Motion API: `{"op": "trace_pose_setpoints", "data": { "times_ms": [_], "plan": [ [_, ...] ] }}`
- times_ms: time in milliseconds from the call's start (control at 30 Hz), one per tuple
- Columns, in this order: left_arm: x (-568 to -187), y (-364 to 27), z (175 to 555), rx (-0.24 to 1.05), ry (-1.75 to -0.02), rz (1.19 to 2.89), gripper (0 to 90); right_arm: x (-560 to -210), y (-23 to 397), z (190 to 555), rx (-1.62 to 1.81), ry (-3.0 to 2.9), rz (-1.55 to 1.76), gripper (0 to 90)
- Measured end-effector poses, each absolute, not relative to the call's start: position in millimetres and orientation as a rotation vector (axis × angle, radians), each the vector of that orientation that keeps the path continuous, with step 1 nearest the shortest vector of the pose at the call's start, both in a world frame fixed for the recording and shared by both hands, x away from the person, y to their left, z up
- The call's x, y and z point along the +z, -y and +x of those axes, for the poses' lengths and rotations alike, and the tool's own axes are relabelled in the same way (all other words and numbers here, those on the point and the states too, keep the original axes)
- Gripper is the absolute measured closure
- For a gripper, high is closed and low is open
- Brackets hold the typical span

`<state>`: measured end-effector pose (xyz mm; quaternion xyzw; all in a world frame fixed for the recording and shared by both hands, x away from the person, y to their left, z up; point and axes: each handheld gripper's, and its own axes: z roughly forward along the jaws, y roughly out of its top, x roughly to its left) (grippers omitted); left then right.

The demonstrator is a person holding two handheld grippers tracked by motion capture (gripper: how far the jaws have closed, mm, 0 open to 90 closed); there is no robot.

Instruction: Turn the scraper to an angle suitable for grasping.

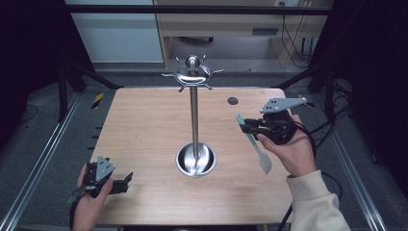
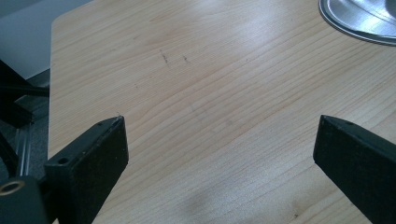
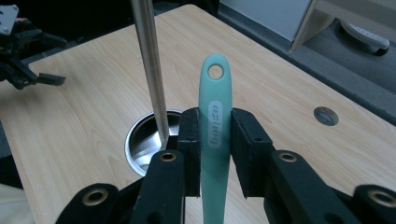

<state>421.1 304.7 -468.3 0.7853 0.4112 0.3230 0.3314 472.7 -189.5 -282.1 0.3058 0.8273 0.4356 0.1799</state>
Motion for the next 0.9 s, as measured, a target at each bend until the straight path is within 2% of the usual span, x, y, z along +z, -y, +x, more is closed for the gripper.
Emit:
{"op": "trace_pose_setpoints", "data": {
  "times_ms": [900],
  "plan": [
    [-467, -306, 421, 0.854, -1.078, 2.04, 2.9, -251, 181, 467, 1.387, -2.217, 0.817, 74.4]
  ]
}}
